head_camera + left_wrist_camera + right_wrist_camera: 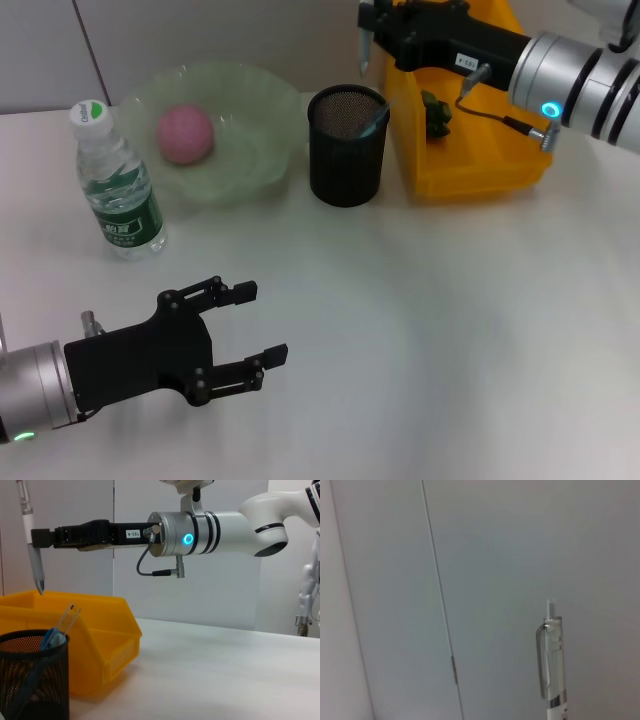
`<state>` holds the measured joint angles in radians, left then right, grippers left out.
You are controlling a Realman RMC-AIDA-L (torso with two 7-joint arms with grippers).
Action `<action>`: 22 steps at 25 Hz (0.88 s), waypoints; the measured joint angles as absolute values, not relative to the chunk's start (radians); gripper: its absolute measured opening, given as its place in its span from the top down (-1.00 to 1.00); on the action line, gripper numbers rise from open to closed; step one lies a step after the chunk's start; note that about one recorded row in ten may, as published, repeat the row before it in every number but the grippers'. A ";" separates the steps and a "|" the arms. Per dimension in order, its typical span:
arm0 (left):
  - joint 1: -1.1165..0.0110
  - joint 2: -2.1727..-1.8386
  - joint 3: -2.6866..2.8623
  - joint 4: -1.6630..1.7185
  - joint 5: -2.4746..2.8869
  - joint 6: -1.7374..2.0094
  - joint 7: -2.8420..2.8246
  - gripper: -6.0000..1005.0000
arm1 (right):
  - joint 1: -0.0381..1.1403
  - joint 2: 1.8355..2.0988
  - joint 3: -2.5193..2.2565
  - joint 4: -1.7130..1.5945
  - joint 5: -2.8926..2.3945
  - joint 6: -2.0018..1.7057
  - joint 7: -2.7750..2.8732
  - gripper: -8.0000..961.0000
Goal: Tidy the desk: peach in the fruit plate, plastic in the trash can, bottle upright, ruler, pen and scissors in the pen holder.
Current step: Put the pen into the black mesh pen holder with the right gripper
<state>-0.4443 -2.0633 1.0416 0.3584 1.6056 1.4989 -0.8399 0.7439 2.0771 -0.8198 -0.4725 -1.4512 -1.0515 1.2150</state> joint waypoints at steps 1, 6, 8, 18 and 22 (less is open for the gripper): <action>-0.443 -2.063 1.042 0.357 1.606 1.499 -0.840 -0.59 | 0.748 2.078 -0.820 -0.464 -1.452 -1.051 1.215 0.74; -0.435 -2.063 1.042 0.353 1.606 1.497 -0.820 -0.59 | 0.745 2.078 -0.821 -0.453 -1.456 -1.051 1.215 0.74; -0.431 -2.063 1.042 0.353 1.606 1.497 -0.813 -0.59 | 0.742 2.078 -0.821 -0.452 -1.457 -1.051 1.215 0.74; -0.422 -2.063 1.042 0.352 1.606 1.474 -0.813 -0.59 | 0.741 2.077 -0.848 -0.440 -1.458 -1.033 1.224 0.74; -0.422 -2.063 1.049 0.352 1.606 1.468 -0.812 -0.59 | 0.741 2.078 -0.857 -0.438 -1.459 -1.030 1.223 0.73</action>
<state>-0.4217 -2.0631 1.0488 0.3515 1.6060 1.4684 -0.8122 0.7409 2.0776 -0.8570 -0.4384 -1.4585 -1.0299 1.2235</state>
